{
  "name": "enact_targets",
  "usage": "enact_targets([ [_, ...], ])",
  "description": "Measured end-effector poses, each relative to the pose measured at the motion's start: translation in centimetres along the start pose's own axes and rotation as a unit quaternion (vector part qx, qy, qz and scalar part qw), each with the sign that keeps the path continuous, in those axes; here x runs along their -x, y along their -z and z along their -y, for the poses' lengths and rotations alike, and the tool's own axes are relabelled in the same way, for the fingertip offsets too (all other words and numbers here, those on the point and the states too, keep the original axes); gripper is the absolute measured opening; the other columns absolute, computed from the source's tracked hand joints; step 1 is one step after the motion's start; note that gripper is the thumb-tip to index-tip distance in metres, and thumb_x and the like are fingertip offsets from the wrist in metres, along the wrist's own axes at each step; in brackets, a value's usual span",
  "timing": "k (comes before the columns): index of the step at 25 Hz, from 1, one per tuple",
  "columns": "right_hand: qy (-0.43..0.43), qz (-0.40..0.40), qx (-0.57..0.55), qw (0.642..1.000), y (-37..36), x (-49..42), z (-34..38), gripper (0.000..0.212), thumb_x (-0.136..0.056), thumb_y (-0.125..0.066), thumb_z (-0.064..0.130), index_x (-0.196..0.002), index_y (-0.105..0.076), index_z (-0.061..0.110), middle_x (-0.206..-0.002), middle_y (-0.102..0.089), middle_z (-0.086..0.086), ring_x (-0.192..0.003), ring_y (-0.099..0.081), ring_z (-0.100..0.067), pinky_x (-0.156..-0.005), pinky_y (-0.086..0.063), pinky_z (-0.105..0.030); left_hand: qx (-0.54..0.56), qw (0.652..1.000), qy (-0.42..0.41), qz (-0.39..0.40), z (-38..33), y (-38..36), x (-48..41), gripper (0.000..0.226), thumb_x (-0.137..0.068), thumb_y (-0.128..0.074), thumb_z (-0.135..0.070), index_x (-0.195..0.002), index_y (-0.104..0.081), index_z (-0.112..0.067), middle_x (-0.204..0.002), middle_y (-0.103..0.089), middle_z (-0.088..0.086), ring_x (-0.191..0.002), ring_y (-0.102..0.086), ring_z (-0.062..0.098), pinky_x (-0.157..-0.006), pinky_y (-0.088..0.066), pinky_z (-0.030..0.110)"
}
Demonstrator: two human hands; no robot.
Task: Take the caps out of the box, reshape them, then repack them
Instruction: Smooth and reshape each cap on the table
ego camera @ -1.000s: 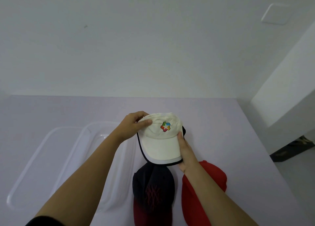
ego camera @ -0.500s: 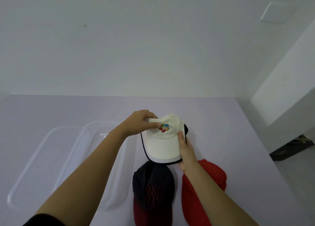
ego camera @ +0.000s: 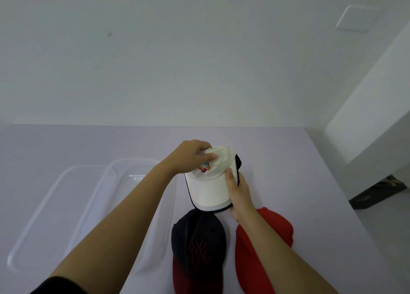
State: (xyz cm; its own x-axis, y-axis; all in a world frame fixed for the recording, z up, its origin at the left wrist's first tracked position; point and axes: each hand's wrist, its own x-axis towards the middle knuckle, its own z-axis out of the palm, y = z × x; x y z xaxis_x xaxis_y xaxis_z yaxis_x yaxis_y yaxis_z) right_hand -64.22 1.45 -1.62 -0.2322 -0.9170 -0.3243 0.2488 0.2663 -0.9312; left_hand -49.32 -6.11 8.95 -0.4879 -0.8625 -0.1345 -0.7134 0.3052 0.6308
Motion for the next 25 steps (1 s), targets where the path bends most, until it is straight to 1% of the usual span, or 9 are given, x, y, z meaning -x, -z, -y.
enact_targets([
  [5, 0.000, 0.022, 0.005, 1.000, 0.1, -0.3, -0.2, 0.030, -0.089, -0.054, 0.045, -0.111, -0.057, 0.025, -0.111, -0.068, -0.001, -0.101, -0.065, -0.017, -0.081, -0.055, -0.031, 0.007, 1.000, 0.003, -0.003, -0.8, -0.3, -0.2, 0.031, -0.095, -0.046, -0.031, -0.104, -0.064, -0.006, -0.098, -0.068, 0.012, -0.094, -0.062, 0.027, -0.084, -0.049, 0.039],
  [10, -0.023, 0.024, -0.029, 0.999, -0.1, -0.6, -0.6, 0.050, -0.078, -0.059, 0.058, -0.115, -0.058, 0.024, -0.114, -0.068, -0.002, -0.104, -0.065, -0.021, -0.091, -0.054, -0.042, 0.029, 0.999, -0.005, -0.015, -0.6, -0.6, -0.5, 0.042, -0.085, -0.040, -0.048, -0.124, -0.054, -0.038, -0.109, -0.067, -0.004, -0.107, -0.058, 0.020, -0.100, -0.042, 0.046],
  [13, -0.057, 0.013, -0.095, 0.994, 0.1, -1.0, -0.8, 0.064, -0.074, -0.059, 0.062, -0.124, -0.054, 0.022, -0.118, -0.066, -0.004, -0.106, -0.064, -0.023, -0.086, -0.055, -0.040, 0.104, 0.985, 0.028, -0.134, 0.3, -0.8, -0.7, 0.049, -0.091, -0.044, -0.047, -0.139, -0.039, -0.034, -0.136, -0.051, 0.003, -0.126, -0.046, 0.022, -0.108, -0.036, 0.043],
  [15, -0.074, 0.002, -0.146, 0.987, 0.1, -1.4, -1.1, 0.073, -0.069, -0.059, 0.064, -0.129, -0.052, 0.022, -0.120, -0.066, -0.005, -0.106, -0.065, -0.024, -0.083, -0.056, -0.040, 0.225, 0.944, 0.163, -0.175, 1.8, -1.0, -0.8, 0.050, -0.094, -0.047, -0.037, -0.140, -0.037, -0.023, -0.145, -0.039, 0.006, -0.130, -0.040, 0.026, -0.102, -0.037, 0.041],
  [17, -0.078, 0.006, -0.182, 0.980, -0.1, -2.0, -1.3, 0.075, -0.070, -0.057, 0.065, -0.130, -0.051, 0.021, -0.122, -0.065, -0.006, -0.107, -0.065, -0.025, -0.081, -0.057, -0.041, 0.380, 0.875, 0.296, -0.055, 3.1, -1.9, -0.3, 0.055, -0.090, -0.052, -0.034, -0.140, -0.034, -0.019, -0.141, -0.038, 0.008, -0.123, -0.045, 0.034, -0.088, -0.044, 0.048],
  [18, -0.080, 0.011, -0.191, 0.978, -0.3, -2.2, -1.3, 0.076, -0.070, -0.057, 0.065, -0.130, -0.051, 0.020, -0.123, -0.065, -0.007, -0.107, -0.065, -0.026, -0.081, -0.057, -0.042, 0.459, 0.832, 0.310, 0.010, 3.7, -2.8, 0.1, 0.051, -0.089, -0.054, -0.030, -0.136, -0.038, -0.017, -0.135, -0.043, 0.009, -0.116, -0.049, 0.035, -0.084, -0.048, 0.049],
  [20, -0.095, 0.005, -0.189, 0.977, -0.6, -2.8, -1.4, 0.076, -0.070, -0.057, 0.065, -0.130, -0.050, 0.019, -0.123, -0.064, -0.008, -0.107, -0.064, -0.028, -0.082, -0.058, -0.043, 0.580, 0.762, 0.284, 0.049, 4.8, -4.5, 0.7, 0.040, -0.086, -0.050, -0.012, -0.126, -0.047, -0.010, -0.125, -0.052, 0.014, -0.105, -0.055, 0.032, -0.078, -0.055, 0.046],
  [22, -0.112, -0.016, -0.173, 0.978, -0.6, -3.7, -2.2, 0.077, -0.070, -0.065, 0.060, -0.130, -0.048, 0.015, -0.123, -0.063, -0.010, -0.107, -0.064, -0.028, -0.081, -0.058, -0.042, 0.630, 0.730, 0.264, 0.019, 6.0, -5.9, 0.4, 0.042, -0.083, -0.045, 0.001, -0.125, -0.051, -0.005, -0.126, -0.054, 0.016, -0.105, -0.056, 0.031, -0.075, -0.057, 0.041],
  [25, -0.132, -0.013, -0.140, 0.981, 0.0, -5.0, -3.5, 0.094, -0.055, -0.087, 0.043, -0.133, -0.044, 0.013, -0.125, -0.062, -0.011, -0.110, -0.062, -0.030, -0.086, -0.056, -0.049, 0.640, 0.713, 0.287, -0.023, 7.5, -7.2, -0.5, 0.041, -0.082, -0.043, 0.009, -0.119, -0.055, -0.005, -0.116, -0.056, 0.013, -0.102, -0.055, 0.030, -0.077, -0.055, 0.044],
])
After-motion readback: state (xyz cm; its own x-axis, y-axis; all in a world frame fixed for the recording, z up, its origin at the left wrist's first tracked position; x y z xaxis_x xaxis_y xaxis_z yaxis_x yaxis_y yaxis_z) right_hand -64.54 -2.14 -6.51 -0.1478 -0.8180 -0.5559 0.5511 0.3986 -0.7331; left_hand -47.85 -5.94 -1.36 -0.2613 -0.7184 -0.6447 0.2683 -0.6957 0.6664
